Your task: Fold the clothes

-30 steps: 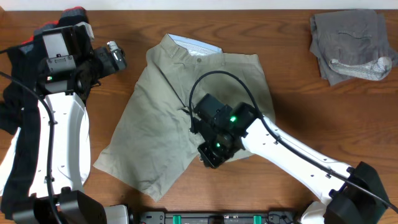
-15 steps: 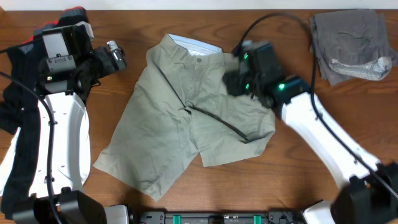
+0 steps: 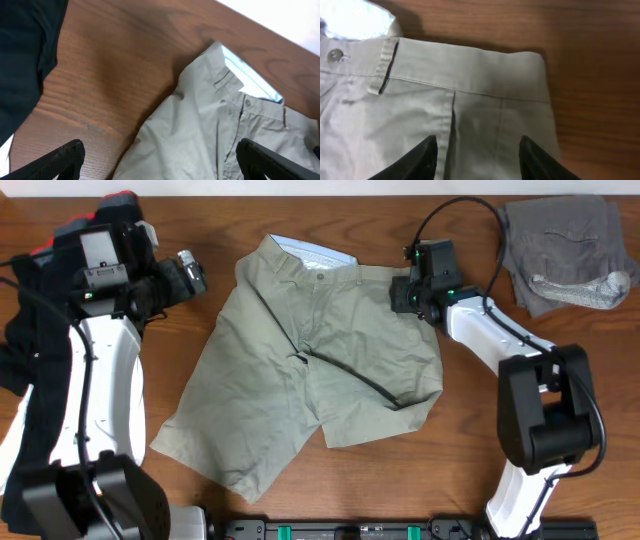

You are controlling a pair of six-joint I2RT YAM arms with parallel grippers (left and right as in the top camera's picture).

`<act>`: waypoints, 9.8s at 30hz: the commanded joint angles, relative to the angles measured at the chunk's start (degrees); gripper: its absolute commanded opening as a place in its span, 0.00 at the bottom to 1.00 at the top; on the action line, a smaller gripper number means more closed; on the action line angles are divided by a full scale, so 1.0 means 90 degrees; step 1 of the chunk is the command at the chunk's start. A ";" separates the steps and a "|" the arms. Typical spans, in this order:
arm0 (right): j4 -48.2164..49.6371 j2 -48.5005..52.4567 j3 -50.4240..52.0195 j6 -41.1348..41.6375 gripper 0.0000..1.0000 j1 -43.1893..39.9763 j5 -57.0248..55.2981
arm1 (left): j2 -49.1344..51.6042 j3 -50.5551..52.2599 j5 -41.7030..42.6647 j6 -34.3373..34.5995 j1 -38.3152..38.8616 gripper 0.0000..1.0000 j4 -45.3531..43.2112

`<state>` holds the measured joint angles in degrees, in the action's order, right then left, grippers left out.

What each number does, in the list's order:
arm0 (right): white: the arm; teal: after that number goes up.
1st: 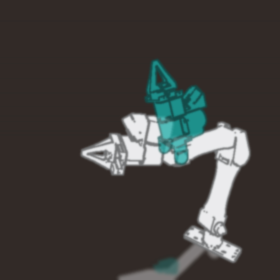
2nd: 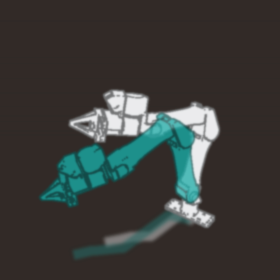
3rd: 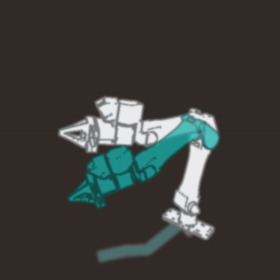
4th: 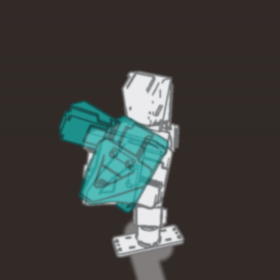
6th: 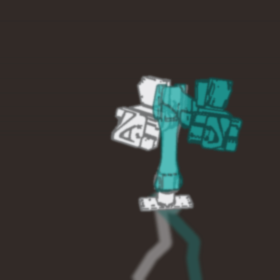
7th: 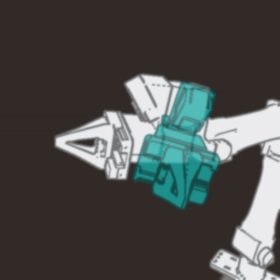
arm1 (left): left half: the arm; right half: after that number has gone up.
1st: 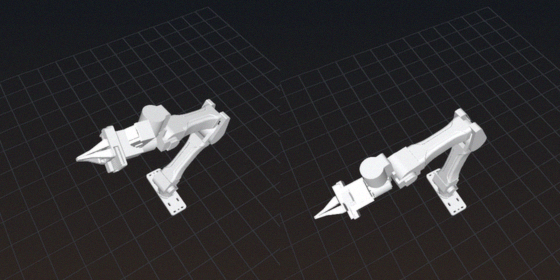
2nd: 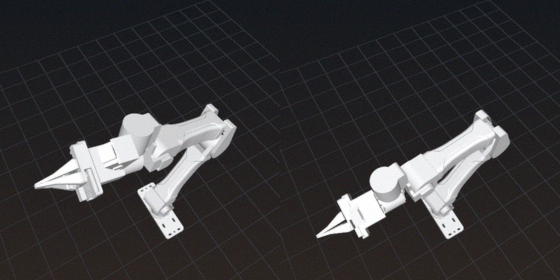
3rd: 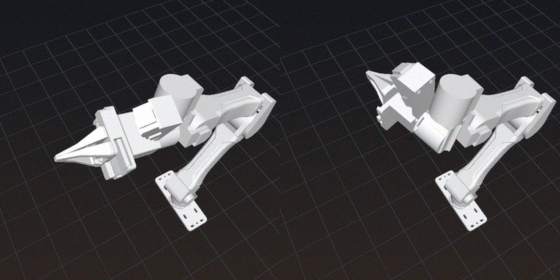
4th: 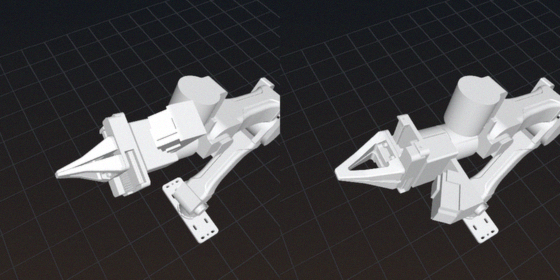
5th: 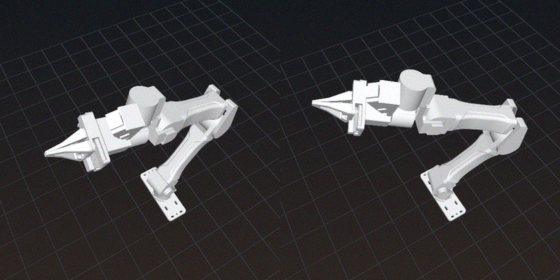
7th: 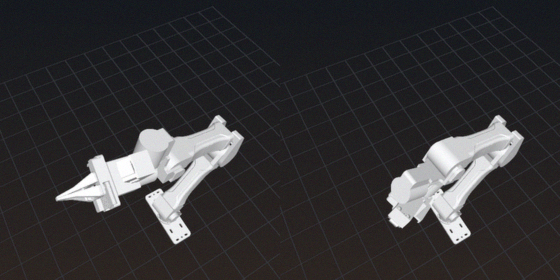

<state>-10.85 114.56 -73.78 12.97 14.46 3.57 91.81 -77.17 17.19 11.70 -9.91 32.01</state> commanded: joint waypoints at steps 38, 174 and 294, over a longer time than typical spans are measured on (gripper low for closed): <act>0.0216 0.0357 -0.0289 -0.0112 0.01 -0.0119 0.1394 | 0.0172 0.0053 0.0007 -0.0126 -0.0002 0.98 0.0005; -0.3410 -0.1197 -0.0578 -0.0129 0.13 -0.2416 -0.0015 | 0.1605 0.0051 -0.0182 -0.0442 0.0765 0.98 0.0780; -0.2922 -0.1829 -0.0576 -0.0709 0.70 -0.1627 0.0850 | 0.2754 0.0134 0.2361 -0.4323 0.2108 0.52 0.2169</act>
<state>-36.91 98.37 -78.98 7.16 -0.19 10.72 115.87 -76.38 35.94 -25.43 7.94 50.68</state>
